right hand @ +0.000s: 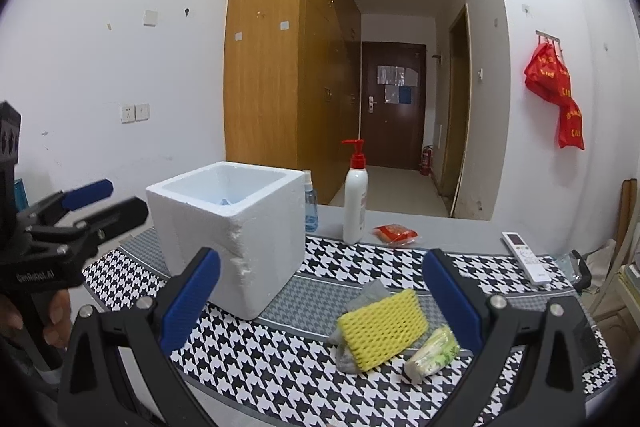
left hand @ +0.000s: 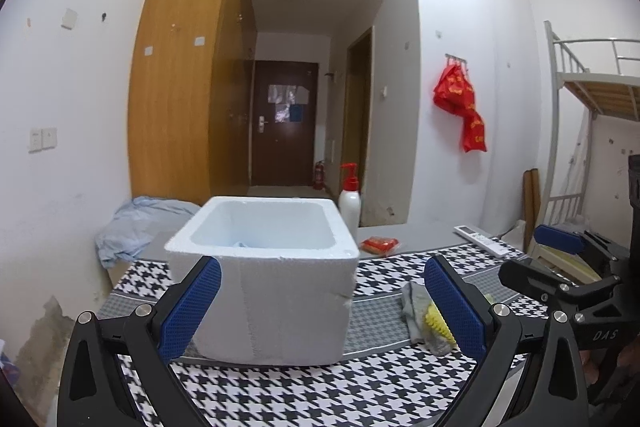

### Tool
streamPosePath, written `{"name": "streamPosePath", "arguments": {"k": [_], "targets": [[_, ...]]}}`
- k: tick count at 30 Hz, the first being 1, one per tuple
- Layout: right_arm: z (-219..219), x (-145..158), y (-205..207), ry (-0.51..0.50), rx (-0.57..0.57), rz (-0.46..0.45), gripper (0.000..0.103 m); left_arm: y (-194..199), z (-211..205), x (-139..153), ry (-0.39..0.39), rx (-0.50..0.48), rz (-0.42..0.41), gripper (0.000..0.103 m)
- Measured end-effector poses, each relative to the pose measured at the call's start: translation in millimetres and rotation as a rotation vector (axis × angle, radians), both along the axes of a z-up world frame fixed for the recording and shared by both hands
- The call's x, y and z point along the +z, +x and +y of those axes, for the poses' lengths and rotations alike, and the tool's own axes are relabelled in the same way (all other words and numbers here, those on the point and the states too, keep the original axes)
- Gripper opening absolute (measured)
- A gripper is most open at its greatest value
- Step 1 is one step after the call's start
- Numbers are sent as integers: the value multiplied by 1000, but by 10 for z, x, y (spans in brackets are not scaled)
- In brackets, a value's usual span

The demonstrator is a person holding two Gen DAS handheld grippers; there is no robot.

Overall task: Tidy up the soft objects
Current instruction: 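Move both tools toward the yellow foam net and green-wrapped packet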

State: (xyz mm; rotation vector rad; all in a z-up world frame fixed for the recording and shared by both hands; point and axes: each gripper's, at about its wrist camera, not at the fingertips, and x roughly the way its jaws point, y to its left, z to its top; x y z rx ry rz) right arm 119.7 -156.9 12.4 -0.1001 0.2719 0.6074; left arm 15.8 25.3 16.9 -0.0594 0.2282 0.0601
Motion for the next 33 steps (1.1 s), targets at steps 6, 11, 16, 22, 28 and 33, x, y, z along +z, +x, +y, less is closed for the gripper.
{"name": "streamPosePath", "arguments": {"k": [6, 11, 16, 22, 28, 33], "targets": [[-79, -67, -7, 12, -24, -1, 102, 57, -50, -116, -8, -23, 24, 102], [-126, -134, 24, 11, -43, 16, 102, 118, -56, -194, -22, -26, 51, 102], [-174, -166, 48, 6, -68, 30, 102, 156, -91, -223, -27, -48, 57, 102], [-274, -205, 74, 7, -101, 47, 102, 217, -224, -234, -19, -104, 59, 102], [-373, -250, 98, 6, -132, 61, 102, 284, -303, -270, -19, -129, 79, 102], [-448, -275, 108, 7, -156, 71, 102, 343, -386, -281, -17, -161, 94, 102]]}}
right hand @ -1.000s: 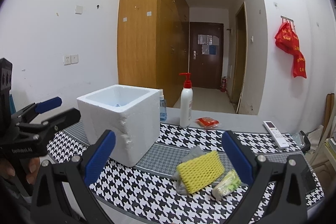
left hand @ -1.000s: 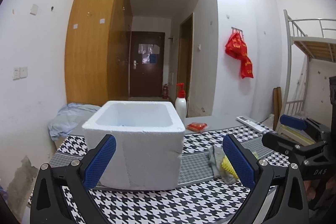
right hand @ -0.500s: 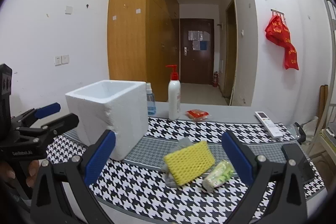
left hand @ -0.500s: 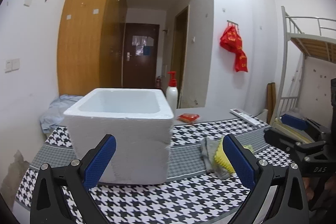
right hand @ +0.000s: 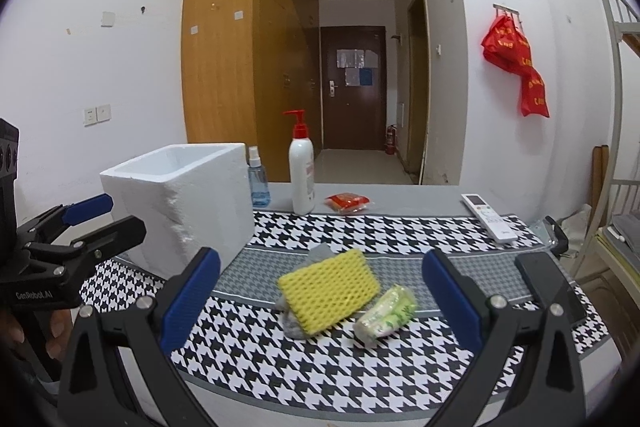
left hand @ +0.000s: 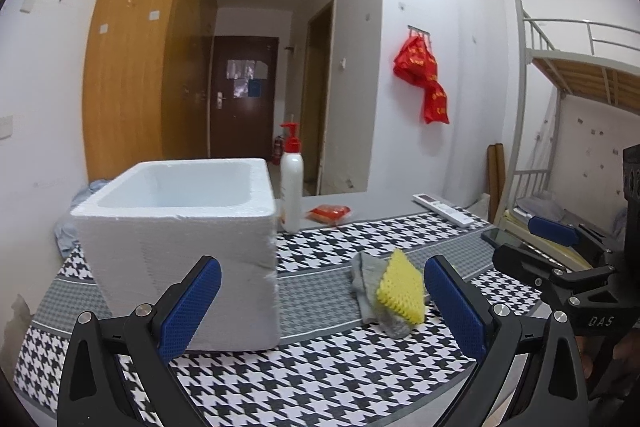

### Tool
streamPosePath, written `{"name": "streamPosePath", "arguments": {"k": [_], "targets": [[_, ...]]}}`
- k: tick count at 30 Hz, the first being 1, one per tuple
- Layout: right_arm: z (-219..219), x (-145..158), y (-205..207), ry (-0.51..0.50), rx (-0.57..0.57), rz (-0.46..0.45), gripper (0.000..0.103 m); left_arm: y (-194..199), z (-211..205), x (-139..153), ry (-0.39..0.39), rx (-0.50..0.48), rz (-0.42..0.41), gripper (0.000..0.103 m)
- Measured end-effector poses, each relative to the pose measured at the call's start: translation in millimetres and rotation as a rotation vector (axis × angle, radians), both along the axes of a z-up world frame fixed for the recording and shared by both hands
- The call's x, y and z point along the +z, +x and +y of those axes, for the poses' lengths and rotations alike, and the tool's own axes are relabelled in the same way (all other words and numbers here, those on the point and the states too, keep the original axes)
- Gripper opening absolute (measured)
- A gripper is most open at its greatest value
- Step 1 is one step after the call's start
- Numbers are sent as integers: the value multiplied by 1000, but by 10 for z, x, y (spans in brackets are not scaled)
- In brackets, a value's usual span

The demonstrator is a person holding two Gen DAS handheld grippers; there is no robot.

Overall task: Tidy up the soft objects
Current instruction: 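Move both tools toward the yellow foam net and green-wrapped packet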

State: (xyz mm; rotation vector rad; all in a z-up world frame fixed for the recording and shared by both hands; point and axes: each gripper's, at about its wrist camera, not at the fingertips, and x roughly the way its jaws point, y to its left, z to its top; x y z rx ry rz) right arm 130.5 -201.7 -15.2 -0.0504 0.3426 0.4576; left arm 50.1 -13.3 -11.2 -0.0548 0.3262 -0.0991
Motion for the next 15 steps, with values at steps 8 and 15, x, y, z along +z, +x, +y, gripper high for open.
{"name": "streamPosePath", "arguments": {"k": [8, 15], "targets": [[-115, -42, 24, -4, -33, 14, 102, 91, -124, -17, 14, -38, 16, 102], [-168, -77, 73, -5, -46, 28, 102, 197, -185, -39, 23, -51, 38, 102]]}}
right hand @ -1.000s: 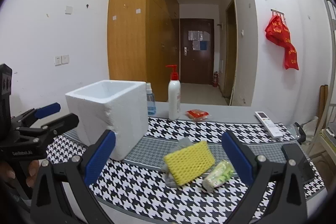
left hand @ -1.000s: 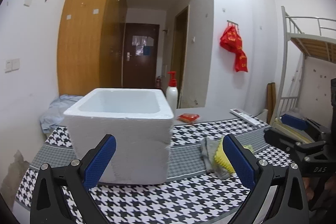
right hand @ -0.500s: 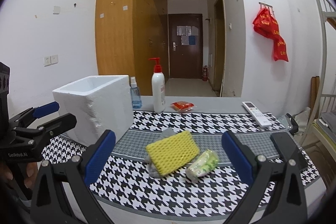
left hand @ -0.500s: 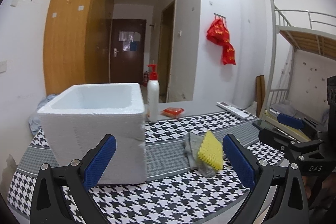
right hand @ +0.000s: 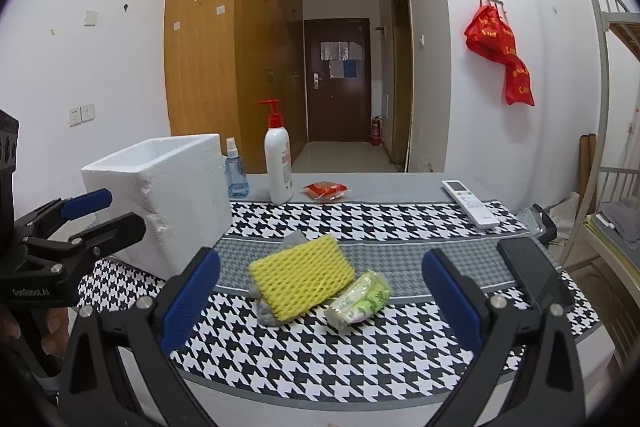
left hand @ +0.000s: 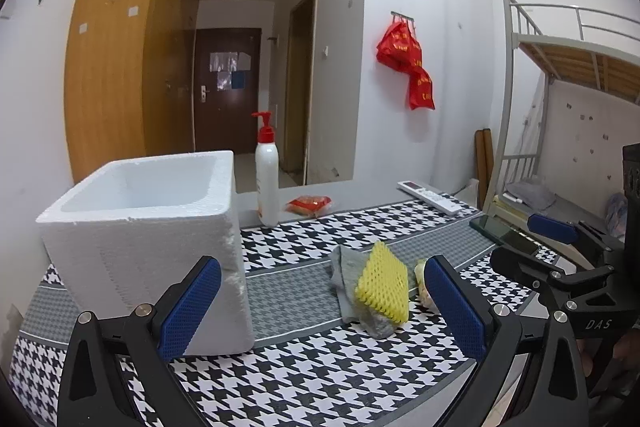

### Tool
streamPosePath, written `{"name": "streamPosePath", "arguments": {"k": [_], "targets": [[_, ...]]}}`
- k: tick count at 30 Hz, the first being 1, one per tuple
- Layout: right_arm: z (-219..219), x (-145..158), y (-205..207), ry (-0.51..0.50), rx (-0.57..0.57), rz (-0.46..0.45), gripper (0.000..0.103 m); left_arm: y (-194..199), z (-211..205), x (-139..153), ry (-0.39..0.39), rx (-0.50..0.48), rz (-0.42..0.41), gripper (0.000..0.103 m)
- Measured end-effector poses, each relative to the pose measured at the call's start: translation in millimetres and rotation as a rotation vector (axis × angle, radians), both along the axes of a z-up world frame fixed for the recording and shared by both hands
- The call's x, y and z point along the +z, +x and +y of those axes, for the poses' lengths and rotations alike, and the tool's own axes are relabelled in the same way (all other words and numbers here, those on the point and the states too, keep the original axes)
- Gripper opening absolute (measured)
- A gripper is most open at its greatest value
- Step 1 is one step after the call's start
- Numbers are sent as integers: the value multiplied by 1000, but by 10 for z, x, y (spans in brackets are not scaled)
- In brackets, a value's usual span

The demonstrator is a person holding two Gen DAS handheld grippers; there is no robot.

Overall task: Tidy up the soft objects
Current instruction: 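Move both tools toward the yellow foam net and green-wrapped packet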

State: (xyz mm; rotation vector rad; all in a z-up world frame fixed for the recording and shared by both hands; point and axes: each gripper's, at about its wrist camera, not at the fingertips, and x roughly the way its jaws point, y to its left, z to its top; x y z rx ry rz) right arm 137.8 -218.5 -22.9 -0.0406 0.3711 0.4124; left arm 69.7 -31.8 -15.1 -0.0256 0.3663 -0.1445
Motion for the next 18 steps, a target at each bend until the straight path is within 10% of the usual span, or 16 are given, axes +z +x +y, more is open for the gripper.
{"name": "streamPosePath", "arguments": {"k": [18], "targets": [[-93, -175, 260, -14, -35, 62, 102, 353, -220, -151, 37, -84, 75, 102]]}}
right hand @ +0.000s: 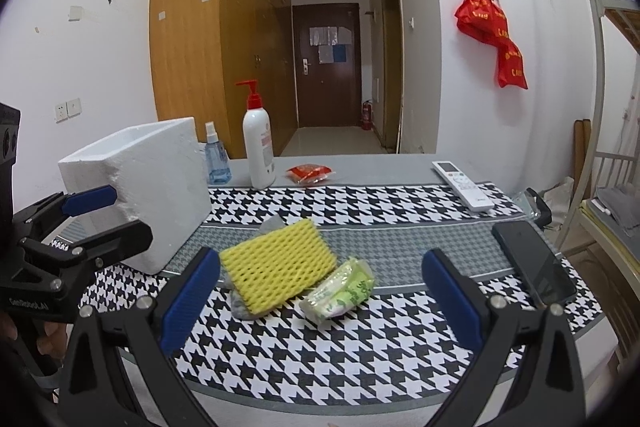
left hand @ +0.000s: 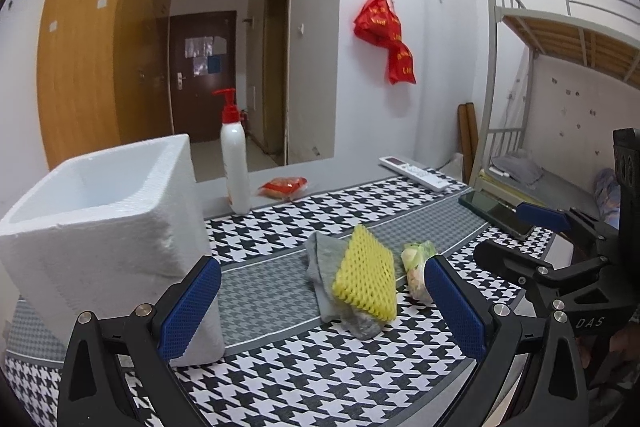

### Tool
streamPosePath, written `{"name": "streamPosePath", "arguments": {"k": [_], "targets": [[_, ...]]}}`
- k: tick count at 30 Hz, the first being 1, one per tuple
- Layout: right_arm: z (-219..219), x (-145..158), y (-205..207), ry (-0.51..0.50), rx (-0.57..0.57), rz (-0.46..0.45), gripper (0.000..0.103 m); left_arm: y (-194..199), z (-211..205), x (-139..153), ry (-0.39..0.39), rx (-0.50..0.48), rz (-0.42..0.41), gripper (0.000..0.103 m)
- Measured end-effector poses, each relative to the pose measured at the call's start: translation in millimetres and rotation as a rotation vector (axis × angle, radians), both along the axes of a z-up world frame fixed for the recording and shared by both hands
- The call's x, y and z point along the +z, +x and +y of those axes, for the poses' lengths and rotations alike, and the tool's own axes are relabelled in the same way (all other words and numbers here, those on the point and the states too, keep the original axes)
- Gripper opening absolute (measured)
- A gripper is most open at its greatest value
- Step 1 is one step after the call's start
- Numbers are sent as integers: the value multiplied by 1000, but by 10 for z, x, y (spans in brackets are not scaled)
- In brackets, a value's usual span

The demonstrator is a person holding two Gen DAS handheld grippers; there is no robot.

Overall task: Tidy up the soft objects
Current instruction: 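Move both tools toward the yellow foam net and green-wrapped packet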

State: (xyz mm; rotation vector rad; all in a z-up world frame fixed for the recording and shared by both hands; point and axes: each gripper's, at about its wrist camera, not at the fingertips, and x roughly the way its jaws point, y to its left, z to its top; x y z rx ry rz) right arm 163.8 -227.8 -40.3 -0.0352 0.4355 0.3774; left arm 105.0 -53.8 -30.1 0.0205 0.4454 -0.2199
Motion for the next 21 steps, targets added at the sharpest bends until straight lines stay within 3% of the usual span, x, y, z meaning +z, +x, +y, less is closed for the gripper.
{"name": "streamPosePath", "arguments": {"k": [21], "targets": [[-136, -127, 342, -39, -77, 70, 102, 578, -235, -107, 57, -141, 132, 102]]}}
